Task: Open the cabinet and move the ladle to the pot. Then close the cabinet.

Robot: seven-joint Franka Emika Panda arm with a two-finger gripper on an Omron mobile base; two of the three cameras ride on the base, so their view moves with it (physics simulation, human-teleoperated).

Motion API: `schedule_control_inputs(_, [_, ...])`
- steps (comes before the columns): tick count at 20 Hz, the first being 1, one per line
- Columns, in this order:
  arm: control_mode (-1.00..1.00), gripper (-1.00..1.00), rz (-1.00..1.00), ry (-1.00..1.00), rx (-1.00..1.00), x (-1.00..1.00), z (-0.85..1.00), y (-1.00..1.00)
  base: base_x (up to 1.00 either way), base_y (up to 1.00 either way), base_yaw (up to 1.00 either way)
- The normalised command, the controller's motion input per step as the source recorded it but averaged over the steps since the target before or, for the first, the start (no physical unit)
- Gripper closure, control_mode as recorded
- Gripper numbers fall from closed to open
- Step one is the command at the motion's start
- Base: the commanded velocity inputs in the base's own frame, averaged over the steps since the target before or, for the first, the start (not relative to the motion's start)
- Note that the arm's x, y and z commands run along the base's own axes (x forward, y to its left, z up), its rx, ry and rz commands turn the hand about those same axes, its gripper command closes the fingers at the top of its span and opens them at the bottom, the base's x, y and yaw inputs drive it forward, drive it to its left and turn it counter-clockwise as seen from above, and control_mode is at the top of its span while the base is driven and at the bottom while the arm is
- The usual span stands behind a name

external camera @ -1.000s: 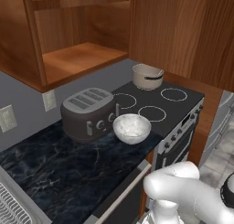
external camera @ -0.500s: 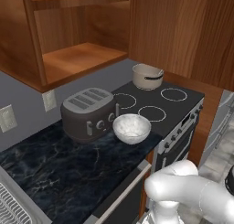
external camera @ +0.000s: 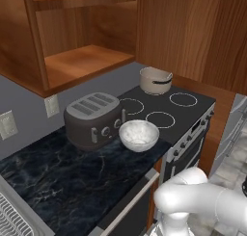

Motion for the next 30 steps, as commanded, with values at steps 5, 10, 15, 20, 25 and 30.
schedule_control_inputs(5, [-1.0, -1.0, 0.11, -0.17, -0.08, 0.03, -0.14, -0.13, 0.0, 0.0, 0.0])
schedule_control_inputs(10, [-1.0, -1.0, 0.06, -0.15, -0.11, 0.26, -0.19, -0.18, 0.0, 0.0, 0.0])
schedule_control_inputs(15, [-1.0, -1.0, 0.0, -0.03, -0.07, 0.61, -0.21, -0.12, 0.0, 0.0, 0.0])
schedule_control_inputs(20, [-1.0, -1.0, -0.01, 0.0, -0.02, 0.34, -0.06, -0.07, 0.0, 0.0, 0.0])
schedule_control_inputs(25, [-1.0, -1.0, -0.08, 0.0, -0.01, -0.03, 0.0, 0.22, 0.0, 0.0, 0.0])
schedule_control_inputs(30, [-1.0, -1.0, -0.04, 0.0, 0.0, -0.45, 0.0, 0.42, 0.0, 0.0, 0.0])
